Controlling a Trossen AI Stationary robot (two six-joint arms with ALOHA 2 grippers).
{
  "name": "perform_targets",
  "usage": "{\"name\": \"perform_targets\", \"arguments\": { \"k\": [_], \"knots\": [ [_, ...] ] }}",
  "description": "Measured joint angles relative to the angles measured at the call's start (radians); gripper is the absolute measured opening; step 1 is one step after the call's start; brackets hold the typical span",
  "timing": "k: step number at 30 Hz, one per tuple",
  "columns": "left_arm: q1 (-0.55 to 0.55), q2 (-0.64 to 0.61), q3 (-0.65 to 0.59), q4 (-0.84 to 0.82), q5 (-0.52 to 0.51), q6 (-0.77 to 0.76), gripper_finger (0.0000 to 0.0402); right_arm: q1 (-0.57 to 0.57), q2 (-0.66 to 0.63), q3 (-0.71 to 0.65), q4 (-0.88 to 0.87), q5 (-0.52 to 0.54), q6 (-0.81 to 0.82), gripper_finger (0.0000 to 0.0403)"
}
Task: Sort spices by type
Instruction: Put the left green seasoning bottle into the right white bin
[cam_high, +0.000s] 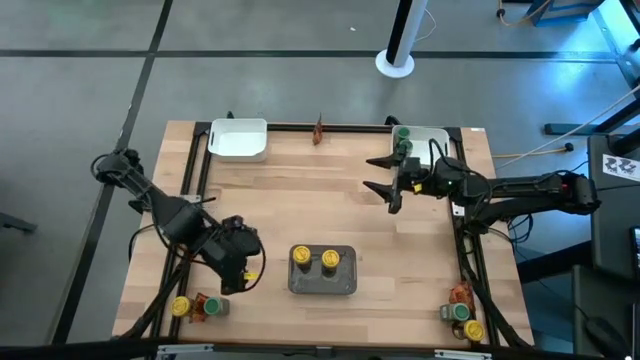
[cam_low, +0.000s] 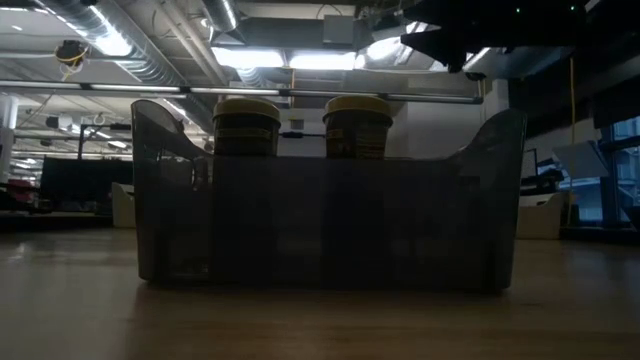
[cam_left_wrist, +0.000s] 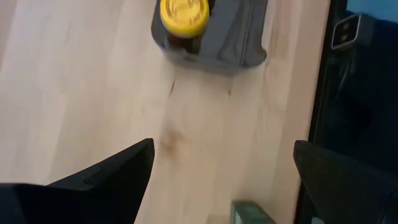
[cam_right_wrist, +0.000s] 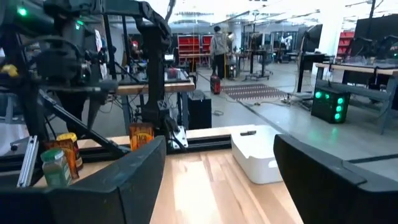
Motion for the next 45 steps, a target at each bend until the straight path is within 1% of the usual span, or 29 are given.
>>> {"name": "perform_targets", "arguments": {
  "k": [9, 13, 16, 22, 25, 30, 35, 41, 45],
  "knots": [
    [-0.119, 0.0, -0.076, 0.008, 0.015, -0.122, 0.0366, 0.0, 0.0, 0.0, 0.054, 0.011, -0.035, 0.0299],
    [-0.161, 0.0, -0.115, 0.011, 0.017, -0.214, 0.0366, 0.0, 0.0, 0.0, 0.056, 0.012, -0.061, 0.0299],
    [-0.19, 0.0, -0.136, 0.019, 0.035, -0.276, 0.0366, 0.0, 0.0, 0.0, 0.061, 0.033, -0.079, 0.0299],
    [-0.23, 0.008, -0.179, 0.101, 0.053, -0.349, 0.0366, -0.001, 0.0, 0.0, 0.069, 0.064, -0.083, 0.0299],
    [-0.233, 0.046, -0.189, 0.124, 0.093, -0.359, 0.0366, -0.001, 0.0, 0.0, 0.072, 0.064, -0.087, 0.0299],
    [-0.237, 0.116, -0.19, 0.138, 0.161, -0.314, 0.0366, 0.0, 0.0, 0.0, 0.073, 0.064, -0.102, 0.0299],
    [-0.251, 0.154, -0.19, 0.137, 0.219, -0.308, 0.0366, 0.0, 0.0, 0.0, 0.073, 0.064, -0.102, 0.0299],
    [-0.279, 0.168, -0.19, 0.123, 0.231, -0.311, 0.0366, 0.0, 0.0, 0.0, 0.072, 0.064, -0.101, 0.0299],
    [-0.297, 0.169, -0.19, 0.124, 0.232, -0.344, 0.0366, 0.0, 0.0, 0.0, 0.072, 0.064, -0.101, 0.0299]
  ]
}}
